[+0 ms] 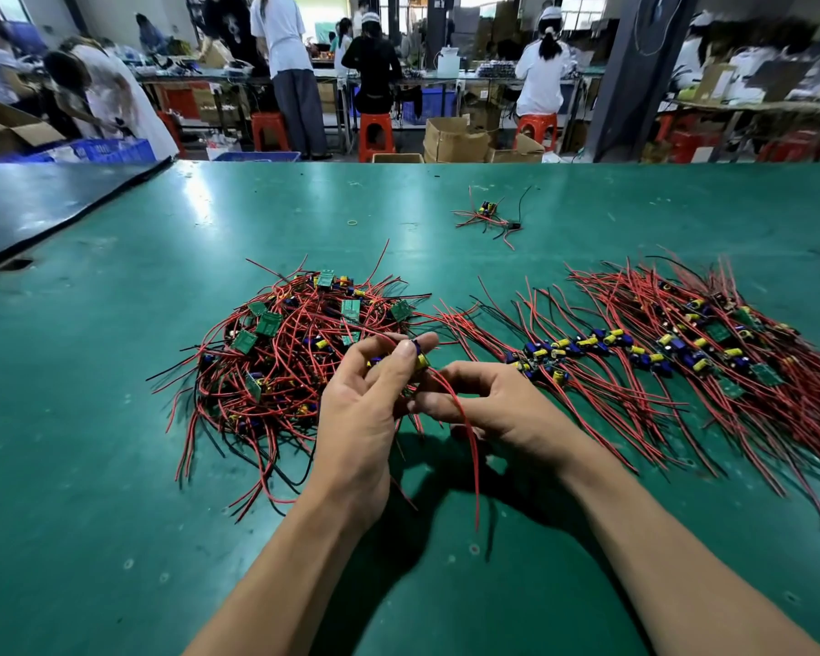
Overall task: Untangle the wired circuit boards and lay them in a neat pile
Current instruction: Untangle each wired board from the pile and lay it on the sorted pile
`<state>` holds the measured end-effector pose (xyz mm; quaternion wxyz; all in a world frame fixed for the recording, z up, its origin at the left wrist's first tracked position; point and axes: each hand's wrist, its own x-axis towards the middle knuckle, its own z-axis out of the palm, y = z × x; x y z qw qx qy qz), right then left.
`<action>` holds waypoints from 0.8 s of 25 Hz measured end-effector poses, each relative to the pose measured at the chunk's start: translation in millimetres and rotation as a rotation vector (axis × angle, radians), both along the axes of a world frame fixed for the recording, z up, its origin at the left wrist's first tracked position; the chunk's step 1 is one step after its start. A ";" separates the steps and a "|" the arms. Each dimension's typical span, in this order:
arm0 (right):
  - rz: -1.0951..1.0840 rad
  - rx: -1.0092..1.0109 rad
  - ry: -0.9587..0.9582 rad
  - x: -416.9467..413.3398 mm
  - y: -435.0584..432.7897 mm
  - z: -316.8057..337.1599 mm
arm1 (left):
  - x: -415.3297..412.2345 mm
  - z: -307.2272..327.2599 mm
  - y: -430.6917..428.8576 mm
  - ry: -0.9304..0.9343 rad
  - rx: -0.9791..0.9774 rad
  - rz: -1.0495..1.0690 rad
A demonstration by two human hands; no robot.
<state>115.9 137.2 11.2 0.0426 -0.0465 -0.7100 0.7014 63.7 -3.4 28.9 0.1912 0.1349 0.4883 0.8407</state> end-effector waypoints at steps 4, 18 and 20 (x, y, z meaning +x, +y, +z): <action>-0.127 -0.119 0.083 -5.5 -1.2 5.0 | -0.8 -1.4 -0.5 -0.028 -0.021 0.058; -0.168 -0.591 -0.048 -4.1 10.8 15.5 | 6.4 -10.8 5.2 -0.068 -0.136 -0.204; -0.154 -0.413 -0.100 -3.1 8.3 14.4 | 5.6 -9.8 5.0 -0.111 -0.143 -0.243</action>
